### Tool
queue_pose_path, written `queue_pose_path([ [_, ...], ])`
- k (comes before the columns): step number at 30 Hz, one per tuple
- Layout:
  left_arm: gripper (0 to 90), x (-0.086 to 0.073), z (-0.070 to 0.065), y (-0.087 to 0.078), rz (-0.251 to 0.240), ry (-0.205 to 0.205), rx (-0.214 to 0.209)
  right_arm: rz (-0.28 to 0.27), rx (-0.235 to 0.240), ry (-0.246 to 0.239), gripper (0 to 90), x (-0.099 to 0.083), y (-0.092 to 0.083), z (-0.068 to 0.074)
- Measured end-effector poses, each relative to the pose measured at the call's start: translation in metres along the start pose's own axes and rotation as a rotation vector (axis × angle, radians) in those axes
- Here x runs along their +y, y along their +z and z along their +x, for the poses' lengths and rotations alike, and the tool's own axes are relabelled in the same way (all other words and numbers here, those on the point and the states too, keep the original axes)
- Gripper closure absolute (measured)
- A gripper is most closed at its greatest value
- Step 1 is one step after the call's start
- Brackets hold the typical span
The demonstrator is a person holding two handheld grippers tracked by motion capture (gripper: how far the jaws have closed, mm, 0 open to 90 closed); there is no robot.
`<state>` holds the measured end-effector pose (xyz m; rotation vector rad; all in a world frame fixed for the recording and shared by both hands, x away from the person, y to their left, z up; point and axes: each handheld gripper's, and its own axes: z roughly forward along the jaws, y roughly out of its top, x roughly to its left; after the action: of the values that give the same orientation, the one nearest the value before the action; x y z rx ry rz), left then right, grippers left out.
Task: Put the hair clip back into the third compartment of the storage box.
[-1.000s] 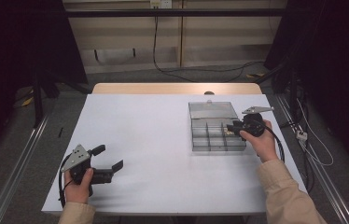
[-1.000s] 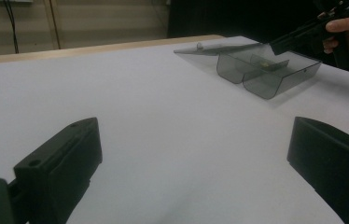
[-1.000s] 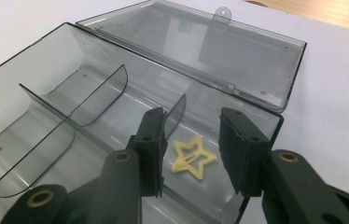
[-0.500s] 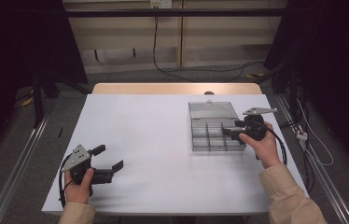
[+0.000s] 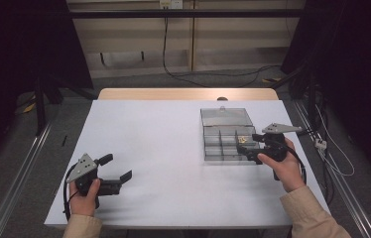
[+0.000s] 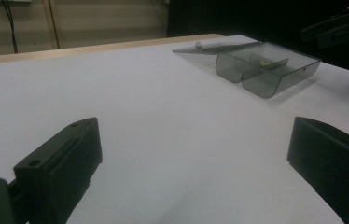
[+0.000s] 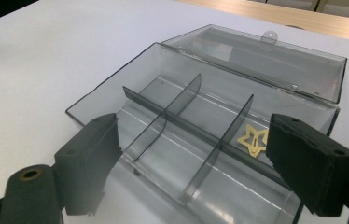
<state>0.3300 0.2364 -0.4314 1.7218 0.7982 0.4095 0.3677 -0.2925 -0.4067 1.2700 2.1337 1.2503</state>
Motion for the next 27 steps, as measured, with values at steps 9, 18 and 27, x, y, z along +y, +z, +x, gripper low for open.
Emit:
queue_pose_path([
  [9,2.8,0.000,0.000,0.000,0.001,0.001,-0.001,-0.016,0.010,-0.018,16.8,-0.013,-0.013,0.009],
  [18,2.8,0.000,-0.001,0.000,0.000,-0.001,-0.002,-0.021,0.018,-0.030,16.9,-0.021,-0.019,0.016],
  [27,2.8,0.000,-0.001,0.001,0.002,0.000,-0.003,-0.013,0.034,-0.045,17.0,-0.030,-0.021,0.022],
])
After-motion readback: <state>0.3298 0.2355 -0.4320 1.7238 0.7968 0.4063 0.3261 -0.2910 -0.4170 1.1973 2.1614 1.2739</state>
